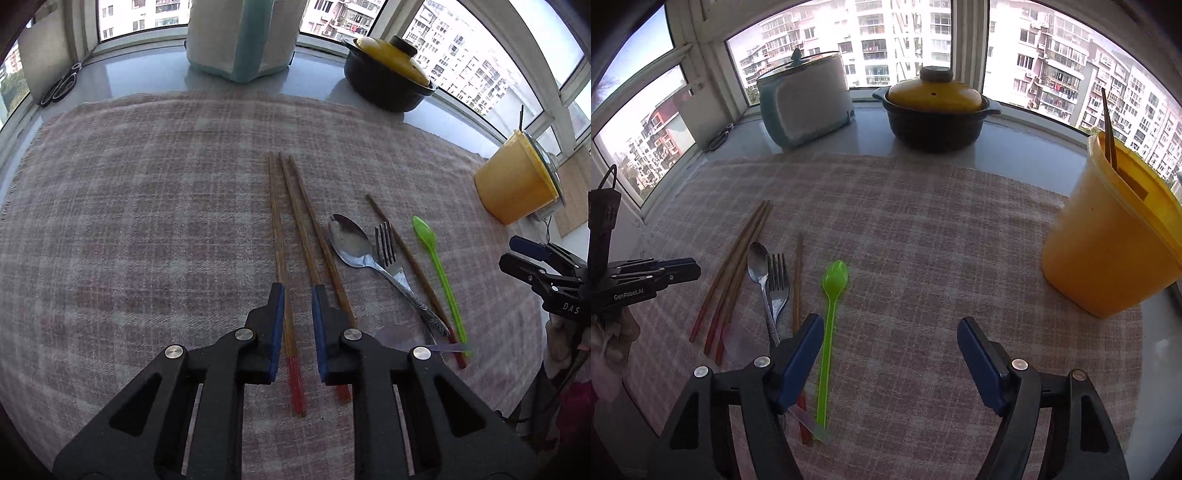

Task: Organize utensils
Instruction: 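Move the left tool to the chopsticks while the right tool approaches the green spoon, then close the left tool on red-tipped chopsticks while the right tool grasps the green plastic spoon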

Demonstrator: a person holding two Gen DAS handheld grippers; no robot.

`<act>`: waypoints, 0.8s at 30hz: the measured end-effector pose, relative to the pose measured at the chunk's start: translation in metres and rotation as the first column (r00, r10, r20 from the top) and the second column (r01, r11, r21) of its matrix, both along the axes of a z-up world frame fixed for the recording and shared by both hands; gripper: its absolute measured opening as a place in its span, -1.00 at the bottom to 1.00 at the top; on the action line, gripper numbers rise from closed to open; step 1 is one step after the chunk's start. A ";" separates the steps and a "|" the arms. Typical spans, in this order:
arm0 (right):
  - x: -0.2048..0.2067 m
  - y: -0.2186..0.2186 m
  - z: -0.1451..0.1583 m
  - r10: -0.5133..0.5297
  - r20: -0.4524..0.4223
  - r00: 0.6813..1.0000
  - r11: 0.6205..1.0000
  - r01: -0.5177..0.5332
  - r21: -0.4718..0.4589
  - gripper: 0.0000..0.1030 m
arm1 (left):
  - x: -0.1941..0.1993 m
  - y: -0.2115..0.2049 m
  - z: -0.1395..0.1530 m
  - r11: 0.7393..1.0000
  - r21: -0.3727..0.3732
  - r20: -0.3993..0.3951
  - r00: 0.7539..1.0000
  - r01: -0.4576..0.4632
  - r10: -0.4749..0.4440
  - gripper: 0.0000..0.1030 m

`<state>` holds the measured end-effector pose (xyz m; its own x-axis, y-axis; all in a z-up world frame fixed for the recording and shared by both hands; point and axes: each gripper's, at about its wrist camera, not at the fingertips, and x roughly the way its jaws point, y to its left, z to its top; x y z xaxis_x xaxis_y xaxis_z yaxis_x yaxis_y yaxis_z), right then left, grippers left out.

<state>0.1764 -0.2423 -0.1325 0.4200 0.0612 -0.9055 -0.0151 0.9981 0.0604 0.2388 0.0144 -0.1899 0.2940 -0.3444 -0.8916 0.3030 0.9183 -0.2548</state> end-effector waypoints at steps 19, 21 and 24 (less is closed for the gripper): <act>0.034 0.034 -0.056 0.065 -0.177 0.982 0.996 -0.054 0.067 -0.08 | 0.032 -0.015 -0.029 0.995 0.101 -0.041 0.999 0.020 -0.016 -0.73; 0.038 0.039 -0.060 0.075 -0.186 0.980 0.996 -0.065 0.062 -0.10 | 0.036 -0.016 -0.030 0.994 0.105 -0.040 0.999 0.014 -0.010 -0.73; 0.043 0.044 -0.063 0.084 -0.195 0.977 0.996 -0.079 0.035 -0.14 | 0.041 -0.017 -0.032 0.994 0.111 -0.034 0.999 0.012 -0.008 -0.73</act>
